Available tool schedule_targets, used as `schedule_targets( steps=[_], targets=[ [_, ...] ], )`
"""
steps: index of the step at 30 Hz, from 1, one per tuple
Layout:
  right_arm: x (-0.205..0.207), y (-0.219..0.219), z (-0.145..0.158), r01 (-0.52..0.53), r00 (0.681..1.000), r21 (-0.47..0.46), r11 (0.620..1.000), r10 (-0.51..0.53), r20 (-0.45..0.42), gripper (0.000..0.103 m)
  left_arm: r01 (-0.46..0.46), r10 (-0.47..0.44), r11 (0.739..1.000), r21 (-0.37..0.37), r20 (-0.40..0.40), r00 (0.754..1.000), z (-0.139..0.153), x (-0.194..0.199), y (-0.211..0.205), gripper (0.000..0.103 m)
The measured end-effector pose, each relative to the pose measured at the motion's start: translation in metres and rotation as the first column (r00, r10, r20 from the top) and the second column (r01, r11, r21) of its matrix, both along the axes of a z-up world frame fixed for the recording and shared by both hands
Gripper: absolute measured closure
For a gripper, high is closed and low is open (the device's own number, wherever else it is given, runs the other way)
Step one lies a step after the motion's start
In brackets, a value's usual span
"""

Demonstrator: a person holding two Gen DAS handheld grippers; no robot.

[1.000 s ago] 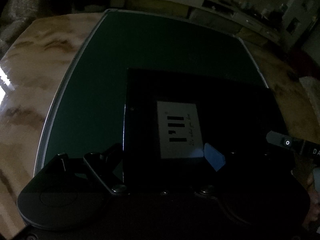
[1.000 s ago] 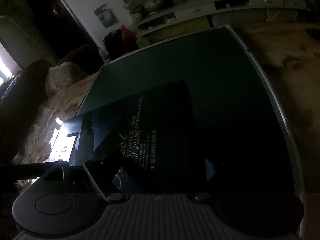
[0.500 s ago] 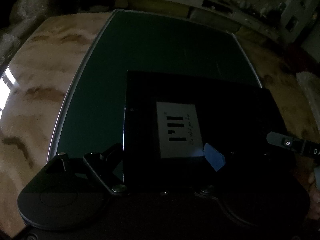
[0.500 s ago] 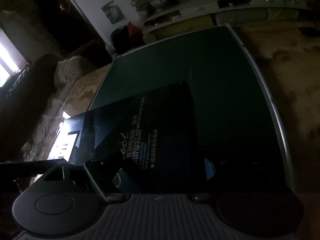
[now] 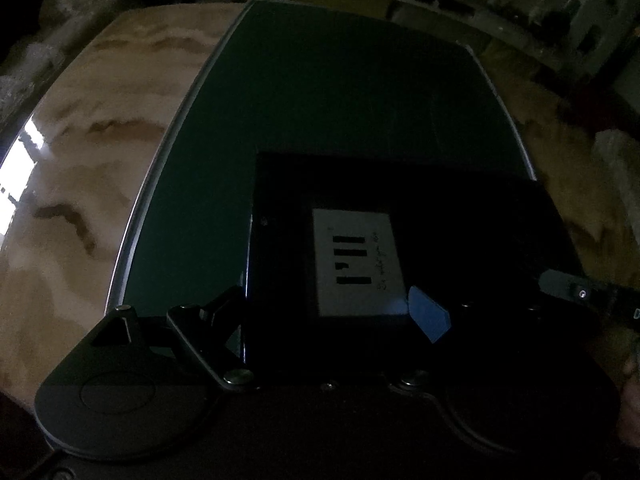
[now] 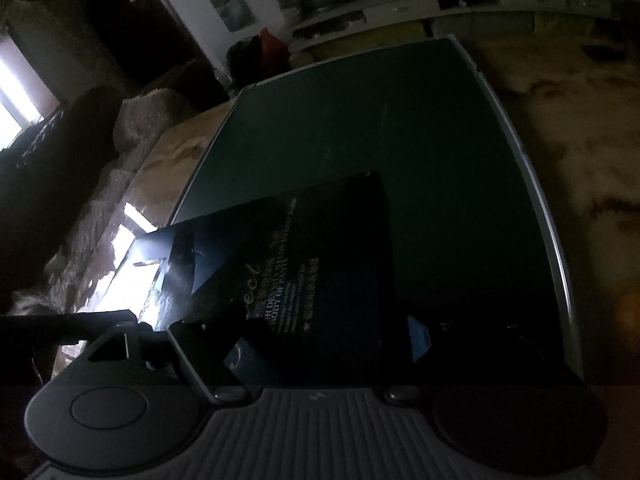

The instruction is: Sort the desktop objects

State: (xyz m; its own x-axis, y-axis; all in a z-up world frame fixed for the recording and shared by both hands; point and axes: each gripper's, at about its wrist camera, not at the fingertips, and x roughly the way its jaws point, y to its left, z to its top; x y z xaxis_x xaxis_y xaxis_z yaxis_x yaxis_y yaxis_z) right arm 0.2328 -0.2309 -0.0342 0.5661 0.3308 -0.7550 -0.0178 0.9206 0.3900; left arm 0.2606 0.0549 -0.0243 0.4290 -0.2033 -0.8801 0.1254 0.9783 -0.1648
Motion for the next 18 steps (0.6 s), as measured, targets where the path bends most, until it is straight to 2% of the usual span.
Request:
schedule_targets(
  steps=[9,18],
  targets=[
    [-0.027,0.008,-0.010,-0.001,1.000,-0.004,1.000,0.001,-0.020,0.019,0.000,0.000,1.000,0.016,-0.018,1.000,-0.009,-0.024,0.003,0.014],
    [-0.036,0.013,-0.019,-0.002,0.999,-0.015,1.000,0.002,-0.034,0.019,0.014,-0.013,0.999,0.033,-0.028,1.000,-0.018,-0.035,0.004,0.014]
  ],
)
